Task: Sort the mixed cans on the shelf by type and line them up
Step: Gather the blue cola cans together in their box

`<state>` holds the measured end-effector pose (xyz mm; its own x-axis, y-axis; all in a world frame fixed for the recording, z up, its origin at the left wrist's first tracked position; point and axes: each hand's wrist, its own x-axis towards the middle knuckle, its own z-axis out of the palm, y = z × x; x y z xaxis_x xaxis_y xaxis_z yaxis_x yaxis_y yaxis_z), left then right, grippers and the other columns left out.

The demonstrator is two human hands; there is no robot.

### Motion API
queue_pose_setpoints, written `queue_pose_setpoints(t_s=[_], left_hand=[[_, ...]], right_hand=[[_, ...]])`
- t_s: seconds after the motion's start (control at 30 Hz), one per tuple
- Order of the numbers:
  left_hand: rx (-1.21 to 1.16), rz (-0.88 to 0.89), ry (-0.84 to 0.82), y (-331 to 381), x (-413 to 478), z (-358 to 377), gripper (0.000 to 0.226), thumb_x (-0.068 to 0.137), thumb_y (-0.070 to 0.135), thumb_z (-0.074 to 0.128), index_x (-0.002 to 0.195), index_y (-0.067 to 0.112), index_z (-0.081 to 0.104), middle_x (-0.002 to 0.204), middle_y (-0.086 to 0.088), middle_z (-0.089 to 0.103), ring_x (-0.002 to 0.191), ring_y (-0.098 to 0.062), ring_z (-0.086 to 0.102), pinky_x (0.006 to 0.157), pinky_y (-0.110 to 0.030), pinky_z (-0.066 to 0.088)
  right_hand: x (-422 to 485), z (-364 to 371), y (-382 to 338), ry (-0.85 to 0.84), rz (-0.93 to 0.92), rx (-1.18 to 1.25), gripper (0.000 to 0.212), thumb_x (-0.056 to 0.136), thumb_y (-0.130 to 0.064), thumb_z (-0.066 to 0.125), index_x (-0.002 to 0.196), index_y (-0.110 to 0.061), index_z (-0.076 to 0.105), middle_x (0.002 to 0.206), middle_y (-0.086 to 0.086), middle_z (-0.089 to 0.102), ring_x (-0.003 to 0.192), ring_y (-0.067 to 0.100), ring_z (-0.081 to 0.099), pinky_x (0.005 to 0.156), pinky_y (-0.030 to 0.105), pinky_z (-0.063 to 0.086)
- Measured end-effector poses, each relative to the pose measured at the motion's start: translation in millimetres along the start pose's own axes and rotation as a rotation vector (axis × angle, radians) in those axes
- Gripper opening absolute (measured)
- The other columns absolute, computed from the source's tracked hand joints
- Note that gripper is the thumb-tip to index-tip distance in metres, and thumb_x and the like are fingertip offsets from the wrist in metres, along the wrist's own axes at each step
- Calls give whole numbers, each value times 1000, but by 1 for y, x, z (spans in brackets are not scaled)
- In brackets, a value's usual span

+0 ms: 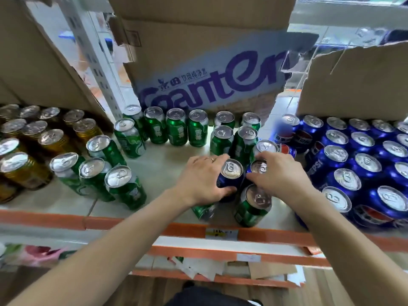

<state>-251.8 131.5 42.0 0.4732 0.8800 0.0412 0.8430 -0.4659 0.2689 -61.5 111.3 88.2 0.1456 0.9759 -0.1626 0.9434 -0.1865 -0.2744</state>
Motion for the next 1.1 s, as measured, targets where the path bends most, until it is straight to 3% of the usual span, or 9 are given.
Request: queue_pose_setpoints(t_s=[0.13,0.2,0.33,0.47,0.6,0.63,0.77,0.93,1.1], left_hand=[[-131,-76,-2,7,5,4,76,77,60,72,136,21,44,120,-6,68,109,-30,62,94,-37,44],[-255,-132,16,8,8,5,73,71,57,77,129,23,50,113,-4,70,104,-30,64,90,-40,50],[-417,-193,99,8,11,1,67,60,54,84,117,26,60,107,4,72,100,-18,66,89,-37,53],[-546,-177,168,9,20,-22,67,61,46,89,119,28,61,105,14,69,99,-7,66,92,-30,53],[-600,-94,207,16,35,-48,63,65,38,92,118,24,62,105,16,66,95,11,60,84,-5,45],[-617,-75,222,19,40,-53,64,65,38,92,119,21,63,107,14,67,96,11,60,84,-4,45],[-712,16,232,32,57,-64,61,61,39,94,113,21,67,103,11,72,96,-2,67,88,-28,56],[-756,142,167,64,76,-65,61,59,40,94,111,22,68,99,8,74,92,-3,70,86,-33,58],[-800,242,108,105,91,-61,54,53,48,91,99,31,68,94,11,76,89,-2,71,85,-37,59]], right_hand=[[5,-3,-5,-68,1,-13,33,76,-35,70,101,-16,60,95,9,61,79,30,56,66,32,48],[7,-6,-1,-66,-32,26,31,74,-36,72,93,-14,63,89,8,62,74,26,57,64,31,50],[6,-20,18,-64,-70,186,46,70,-41,81,109,-19,69,94,0,62,86,19,59,71,29,48],[7,-45,39,-62,-17,477,56,65,-38,88,114,-18,69,93,-2,65,80,16,64,72,36,59],[1,-75,49,-21,27,669,47,68,-31,88,110,-22,71,96,4,70,74,14,68,59,27,57],[-3,-81,51,-7,32,696,45,69,-30,88,109,-22,71,94,5,72,71,13,68,59,26,58],[-23,-99,61,91,67,771,35,68,-27,88,99,-24,72,90,16,74,72,23,71,77,42,59],[-48,-110,82,240,196,820,35,65,-26,89,96,-23,73,97,19,72,72,21,72,71,43,62],[-79,-119,114,353,350,845,37,67,-25,88,99,-22,72,89,17,72,61,14,68,58,28,59]])
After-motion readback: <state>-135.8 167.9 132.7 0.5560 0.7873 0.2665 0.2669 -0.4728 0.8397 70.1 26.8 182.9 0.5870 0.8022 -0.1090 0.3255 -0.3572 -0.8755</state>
